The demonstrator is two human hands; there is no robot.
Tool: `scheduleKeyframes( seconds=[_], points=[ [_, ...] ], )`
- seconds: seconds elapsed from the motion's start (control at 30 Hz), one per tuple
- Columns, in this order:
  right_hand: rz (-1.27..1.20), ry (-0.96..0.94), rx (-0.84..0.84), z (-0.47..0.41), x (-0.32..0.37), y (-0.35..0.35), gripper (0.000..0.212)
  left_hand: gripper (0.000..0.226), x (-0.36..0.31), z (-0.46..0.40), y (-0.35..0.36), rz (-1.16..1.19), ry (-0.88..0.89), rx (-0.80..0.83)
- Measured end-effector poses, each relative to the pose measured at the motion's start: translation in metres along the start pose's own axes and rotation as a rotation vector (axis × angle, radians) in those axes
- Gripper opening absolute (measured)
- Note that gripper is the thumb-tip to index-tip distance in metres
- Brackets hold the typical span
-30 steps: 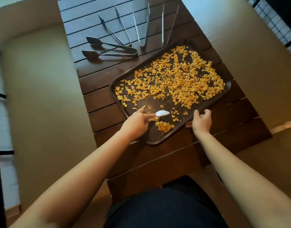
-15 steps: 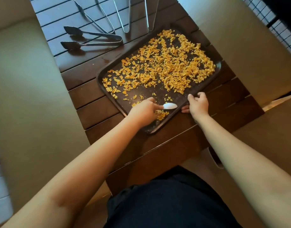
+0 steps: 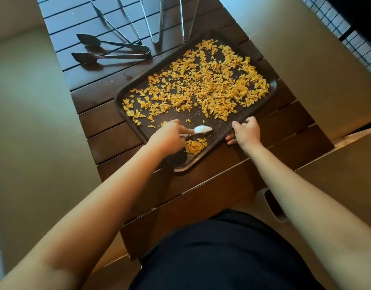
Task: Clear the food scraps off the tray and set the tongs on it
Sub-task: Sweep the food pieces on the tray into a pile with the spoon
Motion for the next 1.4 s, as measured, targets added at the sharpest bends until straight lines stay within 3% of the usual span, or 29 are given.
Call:
scheduleKeyframes(
  seconds=[0.17,0.27,0.4,0.57,0.77,0.93,1.0,1.1,1.4],
  points=[
    [0.031,-0.043,-0.076,-0.001,-0.001,-0.004,0.026,0.042,0.025,0.028,-0.002,0.019,-0.006,0.077],
    [0.051,-0.034,-0.122,-0.005,0.000,-0.007,0.033,0.040,0.028,0.019,-0.010,0.065,-0.060,-0.014],
    [0.031,0.014,-0.019,-0.012,0.003,-0.008,0.043,0.038,0.008,-0.004,-0.011,0.091,-0.056,-0.125],
    [-0.008,0.040,0.070,-0.015,0.006,-0.011,0.026,0.042,-0.014,-0.001,0.005,0.017,-0.005,-0.017],
    [-0.019,0.053,0.077,-0.014,0.006,-0.012,0.022,0.045,0.008,0.036,0.004,-0.010,-0.004,0.102],
    [-0.006,0.060,0.057,-0.016,0.007,-0.010,0.029,0.035,0.017,0.027,-0.018,0.172,-0.107,-0.135],
    [0.023,0.067,0.036,-0.016,0.007,-0.009,0.043,0.037,0.015,0.011,-0.020,0.189,-0.165,-0.196],
    [0.058,0.076,0.014,-0.015,0.006,-0.008,0.060,0.040,0.009,-0.004,-0.013,0.177,-0.199,-0.143],
    [0.068,0.064,0.033,-0.015,0.006,-0.009,0.054,0.033,0.018,0.035,-0.001,0.144,-0.140,0.080]
  ],
)
Point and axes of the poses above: each hand's wrist, its own z-axis away from the middle knuckle, its own y-axis out of the palm, x = y × z, the point moved 3 cm from there along -z, towards the middle knuckle
